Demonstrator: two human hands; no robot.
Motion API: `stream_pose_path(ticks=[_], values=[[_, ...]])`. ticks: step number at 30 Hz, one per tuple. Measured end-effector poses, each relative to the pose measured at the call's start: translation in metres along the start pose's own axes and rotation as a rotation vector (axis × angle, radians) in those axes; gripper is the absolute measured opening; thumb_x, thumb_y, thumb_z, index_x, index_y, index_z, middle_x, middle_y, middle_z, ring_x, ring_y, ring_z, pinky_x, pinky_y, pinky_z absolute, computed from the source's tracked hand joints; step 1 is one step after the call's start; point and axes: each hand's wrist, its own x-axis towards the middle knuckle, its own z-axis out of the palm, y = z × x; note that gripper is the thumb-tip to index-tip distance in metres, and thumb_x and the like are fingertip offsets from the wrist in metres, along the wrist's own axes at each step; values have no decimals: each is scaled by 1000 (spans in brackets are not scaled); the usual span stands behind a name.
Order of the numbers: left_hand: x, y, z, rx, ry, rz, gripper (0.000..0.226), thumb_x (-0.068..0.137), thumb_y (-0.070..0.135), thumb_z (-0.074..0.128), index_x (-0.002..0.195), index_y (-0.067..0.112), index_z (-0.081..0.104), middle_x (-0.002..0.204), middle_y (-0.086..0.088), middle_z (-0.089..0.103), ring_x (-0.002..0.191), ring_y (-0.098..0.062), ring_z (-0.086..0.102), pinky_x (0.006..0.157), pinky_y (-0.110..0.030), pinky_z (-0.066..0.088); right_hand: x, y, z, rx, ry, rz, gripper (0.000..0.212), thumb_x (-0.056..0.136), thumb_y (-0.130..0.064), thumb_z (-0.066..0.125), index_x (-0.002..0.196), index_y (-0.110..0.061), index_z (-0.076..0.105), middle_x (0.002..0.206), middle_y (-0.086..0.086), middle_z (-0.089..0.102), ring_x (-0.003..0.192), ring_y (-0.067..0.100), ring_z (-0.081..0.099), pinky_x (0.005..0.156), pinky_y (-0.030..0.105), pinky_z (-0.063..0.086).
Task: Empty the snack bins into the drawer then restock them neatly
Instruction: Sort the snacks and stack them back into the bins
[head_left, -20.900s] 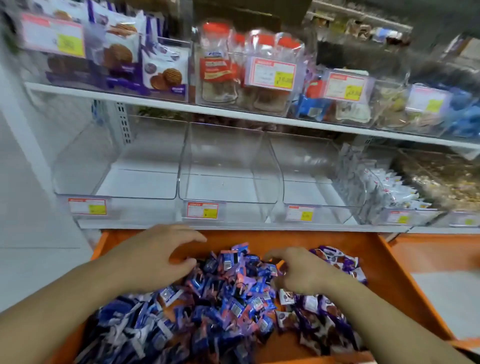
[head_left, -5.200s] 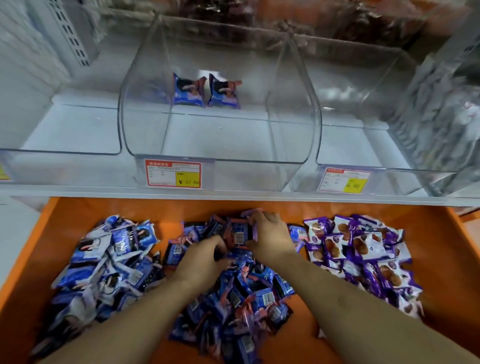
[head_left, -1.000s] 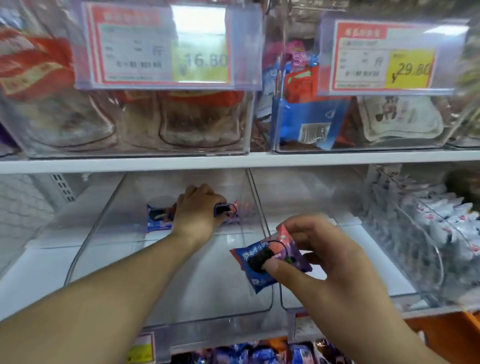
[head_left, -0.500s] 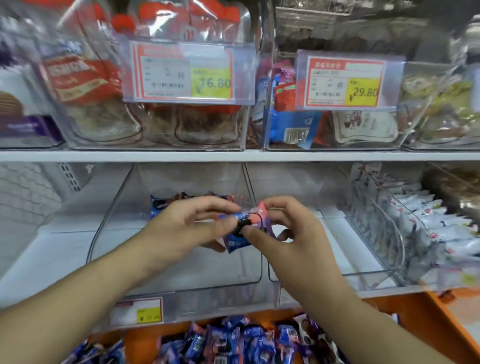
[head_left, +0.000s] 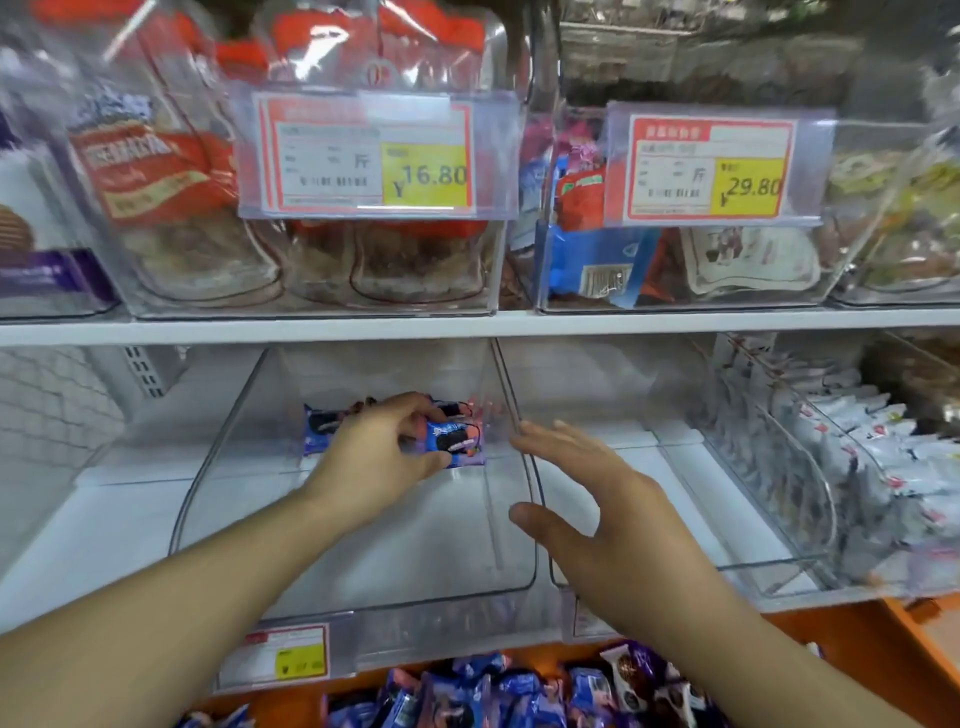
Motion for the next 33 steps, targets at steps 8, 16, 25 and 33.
stream_pose_path(ticks=[8, 16, 25, 33], values=[[55, -47, 36, 481, 97, 176, 37, 77, 40, 87, 109, 34, 70, 102, 10, 66, 100, -24, 58, 79, -36, 45, -2, 9, 2, 18, 0, -42, 54, 94, -53, 66, 143, -63, 45, 144, -58, 29, 144, -23, 19, 115, 9, 19], [52, -43, 40, 577, 114, 146, 47, 75, 42, 89, 116, 28, 71, 120, 1, 59, 113, -31, 47, 81, -35, 32, -4, 12, 5, 33, 2, -63, 54, 94, -54, 65, 144, -64, 44, 144, -56, 31, 142, -23, 22, 114, 7, 20], [25, -17, 13, 377, 76, 193, 44, 78, 39, 87, 118, 26, 75, 112, 4, 67, 105, -22, 61, 94, -33, 45, -2, 13, 6, 24, 11, -72, 55, 96, -50, 66, 147, -57, 47, 143, -53, 35, 143, -21, 24, 111, 1, 17], [-141, 47, -37, 350, -94, 361, 36, 91, 49, 71, 123, 34, 69, 132, 16, 52, 128, -12, 41, 108, -29, 31, -43, -32, -3, 30, 32, -226, 37, 96, -39, 72, 132, -31, 66, 130, -19, 64, 124, 4, 56, 103, 27, 47]])
